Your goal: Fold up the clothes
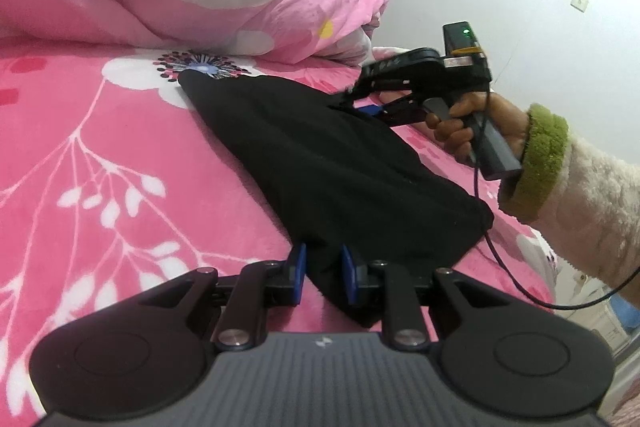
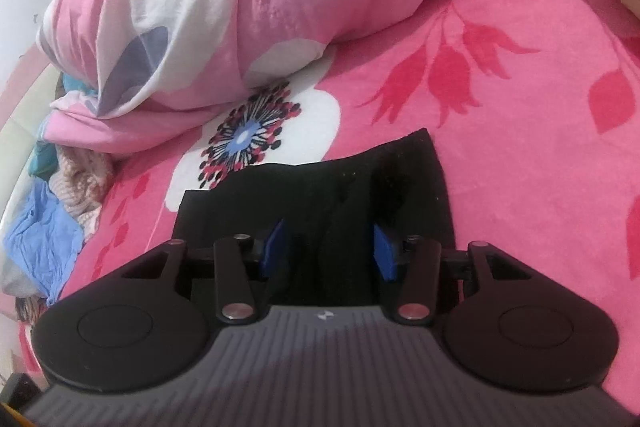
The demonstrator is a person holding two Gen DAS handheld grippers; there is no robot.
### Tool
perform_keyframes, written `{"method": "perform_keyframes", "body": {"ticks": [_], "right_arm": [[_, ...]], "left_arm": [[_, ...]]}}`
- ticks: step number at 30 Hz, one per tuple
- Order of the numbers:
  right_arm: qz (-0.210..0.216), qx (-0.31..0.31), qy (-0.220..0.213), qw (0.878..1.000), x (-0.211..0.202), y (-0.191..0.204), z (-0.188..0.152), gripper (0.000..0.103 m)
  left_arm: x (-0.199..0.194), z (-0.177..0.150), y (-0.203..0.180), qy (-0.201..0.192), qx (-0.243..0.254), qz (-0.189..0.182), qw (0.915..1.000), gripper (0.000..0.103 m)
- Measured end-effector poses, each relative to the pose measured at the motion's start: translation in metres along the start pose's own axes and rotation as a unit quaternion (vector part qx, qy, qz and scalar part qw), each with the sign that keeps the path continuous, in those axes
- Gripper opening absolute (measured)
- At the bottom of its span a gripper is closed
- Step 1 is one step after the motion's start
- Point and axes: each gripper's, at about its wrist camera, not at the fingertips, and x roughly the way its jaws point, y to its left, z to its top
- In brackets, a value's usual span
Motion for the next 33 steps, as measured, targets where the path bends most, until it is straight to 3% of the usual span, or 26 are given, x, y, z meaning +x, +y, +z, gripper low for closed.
{"method": "perform_keyframes", "body": {"ticks": [1,2,7,15,18,22,24,26,29,31,32,33], "right_arm": [[0.008,0.005,-0.008,1.000,-0.002,-0.002,0.000,0.009],[0.020,0.011,-0.018,1.000,-0.006,-0.005,-0.001,0.007],[0.093,0.039,-0.078,0.992,-0.027,-0.023,-0.003,0.005],[0.097,0.131,-0.074,0.984,-0.004,-0.076,-0.003,0.005],[0.089,0.125,-0.087,0.984,-0.009,-0.079,-0.001,0.005],[0.112,0.140,-0.081,0.981,-0.015,-0.078,0.000,0.010],[0.119,0.135,-0.075,0.981,-0.015,-0.073,0.001,0.025],[0.116,0.121,-0.067,0.984,-0.014,-0.067,0.003,0.032],[0.099,0.089,-0.059,0.989,-0.008,-0.056,0.006,0.032],[0.095,0.059,-0.065,0.992,-0.009,-0.048,0.007,0.021],[0.093,0.044,-0.069,0.992,-0.009,-0.045,0.007,0.002],[0.090,0.030,-0.072,0.993,-0.010,-0.041,0.007,0.001]], "left_arm": [[-0.001,-0.001,0.000,-0.001,0.001,0.000,1.0000,0.021],[-0.001,-0.001,0.000,-0.002,0.000,0.000,1.0000,0.021],[-0.001,-0.001,0.001,-0.001,-0.003,-0.003,1.0000,0.021],[0.000,-0.001,0.002,-0.001,-0.002,-0.003,1.0000,0.021],[0.000,-0.002,0.003,-0.001,-0.003,-0.003,1.0000,0.021],[0.000,-0.002,0.003,-0.001,-0.002,-0.003,1.0000,0.021],[0.000,-0.003,0.003,-0.001,-0.002,-0.003,1.0000,0.021],[0.000,-0.003,0.003,-0.001,-0.003,-0.003,1.0000,0.021],[-0.001,-0.004,0.002,-0.001,-0.003,-0.004,1.0000,0.021],[-0.001,-0.004,0.002,-0.001,-0.005,-0.005,1.0000,0.021],[-0.002,-0.004,0.003,-0.002,-0.006,-0.005,1.0000,0.021],[-0.002,-0.004,0.003,-0.002,-0.007,-0.006,1.0000,0.021]]}}
